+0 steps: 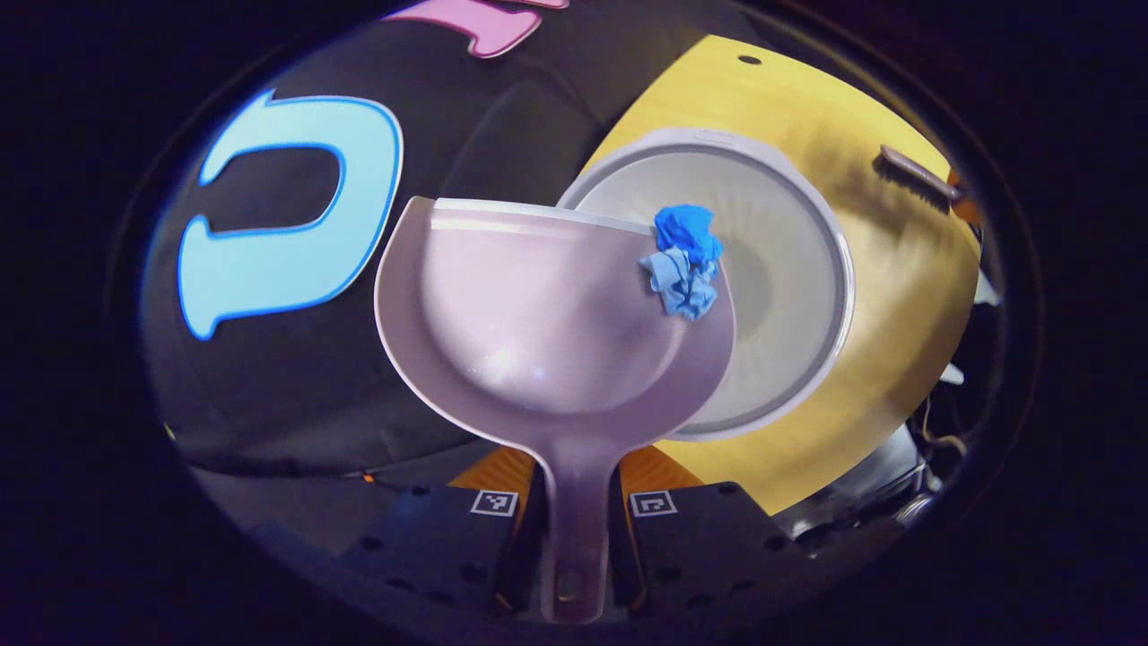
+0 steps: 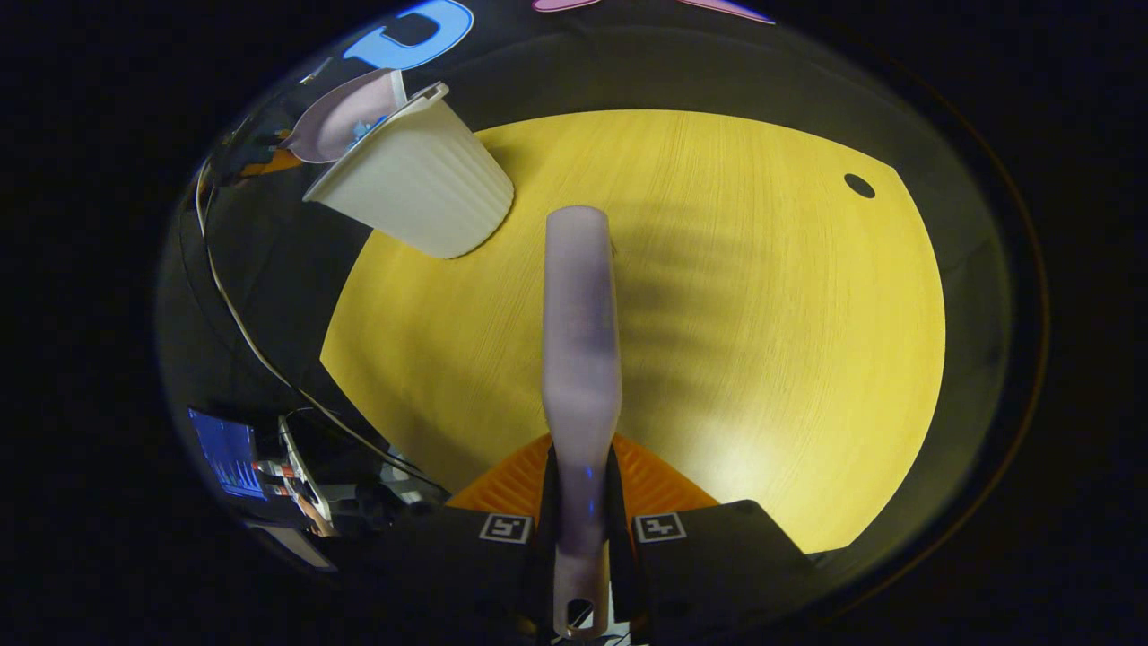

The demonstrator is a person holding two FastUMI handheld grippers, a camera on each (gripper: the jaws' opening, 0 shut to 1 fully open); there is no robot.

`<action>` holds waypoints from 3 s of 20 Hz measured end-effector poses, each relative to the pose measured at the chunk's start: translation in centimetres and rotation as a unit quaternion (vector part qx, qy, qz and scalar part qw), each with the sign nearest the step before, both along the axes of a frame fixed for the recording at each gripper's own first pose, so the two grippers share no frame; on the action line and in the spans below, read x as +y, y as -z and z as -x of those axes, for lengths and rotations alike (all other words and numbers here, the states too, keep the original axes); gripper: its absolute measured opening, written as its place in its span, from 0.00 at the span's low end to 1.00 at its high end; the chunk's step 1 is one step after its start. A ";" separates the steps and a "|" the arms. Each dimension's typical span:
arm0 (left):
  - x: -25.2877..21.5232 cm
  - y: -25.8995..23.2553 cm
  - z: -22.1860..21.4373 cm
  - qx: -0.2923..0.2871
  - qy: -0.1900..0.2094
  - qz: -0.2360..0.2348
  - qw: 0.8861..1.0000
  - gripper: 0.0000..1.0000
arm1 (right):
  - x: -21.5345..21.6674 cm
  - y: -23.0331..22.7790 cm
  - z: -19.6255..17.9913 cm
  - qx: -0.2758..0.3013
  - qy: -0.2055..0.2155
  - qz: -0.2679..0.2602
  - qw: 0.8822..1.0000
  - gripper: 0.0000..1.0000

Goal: Pick up the small broom and dustpan from the desktop, sweep the trash into the dustpan with the broom, and then empty the trash into the garbage bin.

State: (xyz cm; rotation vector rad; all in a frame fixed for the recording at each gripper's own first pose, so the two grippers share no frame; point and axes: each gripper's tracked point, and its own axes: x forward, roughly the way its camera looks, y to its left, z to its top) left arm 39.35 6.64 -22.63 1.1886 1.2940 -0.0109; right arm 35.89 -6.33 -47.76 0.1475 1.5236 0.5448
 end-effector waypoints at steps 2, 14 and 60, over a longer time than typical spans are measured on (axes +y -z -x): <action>-1.3 1.7 1.0 0.008 0.029 -0.023 0.999 0.29 | -0.4 0.1 0.0 0.003 0.009 -0.004 1.000 0.27; -6.6 0.7 5.3 -0.265 -0.031 0.183 0.946 0.29 | -3.1 -1.2 -1.4 -0.024 0.072 0.026 0.997 0.28; -32.1 20.7 13.6 -0.137 -0.339 0.459 0.810 0.75 | -3.7 5.1 0.1 -0.027 0.107 0.155 0.982 1.00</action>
